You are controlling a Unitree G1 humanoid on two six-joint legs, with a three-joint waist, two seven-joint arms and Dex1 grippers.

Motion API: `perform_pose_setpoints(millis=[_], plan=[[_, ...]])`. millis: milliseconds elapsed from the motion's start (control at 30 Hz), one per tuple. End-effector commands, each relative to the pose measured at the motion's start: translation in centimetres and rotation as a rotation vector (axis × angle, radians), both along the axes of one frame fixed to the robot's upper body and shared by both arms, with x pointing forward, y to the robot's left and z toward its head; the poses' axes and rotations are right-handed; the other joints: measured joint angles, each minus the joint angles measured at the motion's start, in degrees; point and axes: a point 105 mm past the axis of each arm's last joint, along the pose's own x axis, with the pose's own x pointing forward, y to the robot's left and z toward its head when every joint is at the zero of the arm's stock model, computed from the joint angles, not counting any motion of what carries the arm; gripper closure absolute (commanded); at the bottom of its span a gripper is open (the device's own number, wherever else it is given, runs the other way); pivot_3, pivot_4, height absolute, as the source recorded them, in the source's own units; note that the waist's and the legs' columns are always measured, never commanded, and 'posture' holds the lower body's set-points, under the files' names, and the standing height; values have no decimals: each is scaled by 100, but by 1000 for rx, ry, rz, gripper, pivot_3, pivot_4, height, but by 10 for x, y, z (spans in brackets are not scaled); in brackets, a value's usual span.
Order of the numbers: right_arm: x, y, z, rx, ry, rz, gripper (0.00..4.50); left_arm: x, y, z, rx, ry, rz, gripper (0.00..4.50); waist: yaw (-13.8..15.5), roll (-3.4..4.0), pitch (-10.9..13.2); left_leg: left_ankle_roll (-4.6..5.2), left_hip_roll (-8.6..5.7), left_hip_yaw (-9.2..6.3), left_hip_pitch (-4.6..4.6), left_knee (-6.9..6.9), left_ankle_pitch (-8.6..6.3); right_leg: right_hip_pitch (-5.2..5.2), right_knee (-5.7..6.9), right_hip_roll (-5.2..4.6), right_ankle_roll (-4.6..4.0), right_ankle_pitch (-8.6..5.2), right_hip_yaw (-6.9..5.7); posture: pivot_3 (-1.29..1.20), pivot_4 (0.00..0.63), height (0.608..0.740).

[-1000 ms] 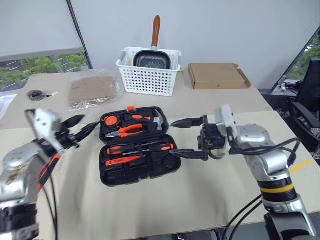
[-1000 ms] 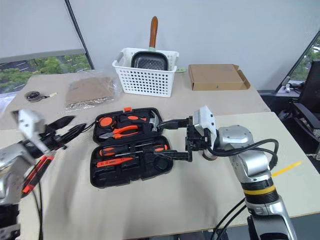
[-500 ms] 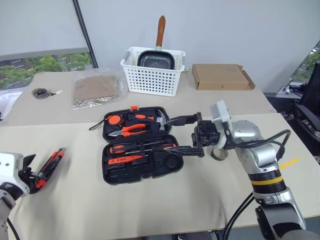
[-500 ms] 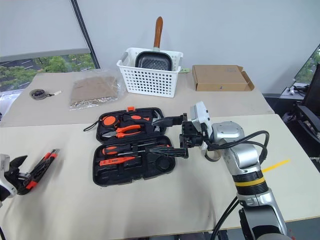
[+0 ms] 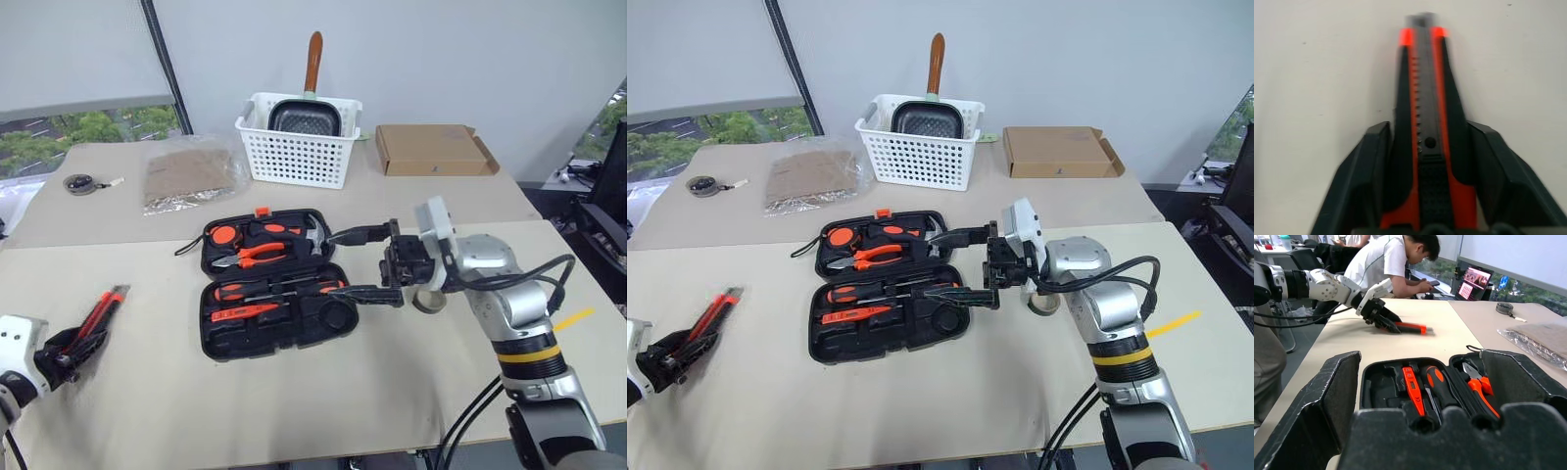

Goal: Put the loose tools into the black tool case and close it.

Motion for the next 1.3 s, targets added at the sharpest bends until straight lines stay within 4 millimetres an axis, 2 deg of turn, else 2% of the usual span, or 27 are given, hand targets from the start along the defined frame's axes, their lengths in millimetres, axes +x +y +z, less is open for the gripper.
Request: perform_pose_setpoints(millis=[33, 100, 133, 167, 233, 333, 400, 500, 600, 667, 833, 967, 1300], plan=[[-4, -2, 11, 15, -68, -6, 0, 0, -7, -3, -3, 6, -35, 2668, 0, 0, 0, 0, -1, 0, 0, 0, 0, -1, 0, -1, 0, 0, 0, 0, 150, 700], [-5, -3, 11, 14, -68, -8, 0, 6, -14, 11, -2, -56, -67, 2669, 6, 0, 0, 1, -1, 0, -3, 0, 0, -5, -1, -2, -1, 1, 0, 0, 150, 700], [-5, -3, 11, 14, -68, -9, 0, 13, -24, 25, -6, -109, -116, 2684, 10, -1, 0, 1, -1, 0, -7, 0, 0, -8, -4, -2, -2, 1, -1, 0, 150, 700], [-4, -3, 11, 14, -68, -11, 0, 20, -36, 37, -15, -157, -167, 2688, 15, -8, 0, 1, -2, 0, -10, 0, 0, -10, -7, -3, -2, 2, -2, 0, 150, 700], [-4, -4, 11, 13, -69, -14, 0, 33, -74, 67, -39, -258, -342, 2689, 34, -35, -5, 1, -2, -1, -24, 3, 1, -12, -10, -4, -22, 15, -4, 0, 150, 700], [-2, -6, 10, 10, -67, -22, 0, 41, -109, 84, -44, -296, -500, 2689, 55, -54, -12, -2, -4, -8, -35, 8, 2, -14, -17, -2, -40, 28, -5, 0, 150, 700], [-1, -12, 9, -2, -67, -39, 0, 45, -146, 90, -9, -279, -690, 2689, 14, -54, -13, 6, -5, 2, -31, 7, 5, -9, -19, -2, -39, 30, 1, 0, 150, 700], [-1, -19, 7, -17, -66, -60, 0, 41, -183, 90, 31, -237, -898, 2689, -7, -55, -13, 12, -6, 6, -30, 2, 15, -10, -20, 6, -39, 29, 0, 0, 150, 700], [-3, -27, 3, -42, -58, -81, 0, 35, -208, 84, 73, -185, -1052, 2689, -39, -55, -13, -17, -3, 13, -29, -5, 30, -15, -20, 17, -39, 29, 3, 0, 150, 700], [-7, -37, -5, -86, -54, -108, 0, 28, -224, 70, 138, -109, -1169, 2689, -24, -55, -13, -31, -1, 11, -29, -8, 38, -16, -19, 22, -38, 28, 1, 0, 150, 700], [-13, -48, -13, -135, -53, -136, 0, 21, -237, 51, 181, -27, -1271, 2689, -7, -49, -11, 4, -2, 11, -30, -5, 18, -16, -20, 23, 0, 3, 5, 0, 150, 700], [-15, -49, -12, -127, -55, -149, 0, 22, -233, 37, 243, 45, -1272, 2689, -4, -49, -11, 5, 0, 8, -23, -2, 20, -15, -13, 24, 0, 5, 9, 0, 150, 700], [-14, -42, -8, -112, -63, -147, 0, 36, -224, 35, 323, 34, -1230, 2689, 18, -48, -10, 8, -1, 1, -22, 0, 28, -12, -7, 21, -2, 6, 9, 0, 150, 700]])
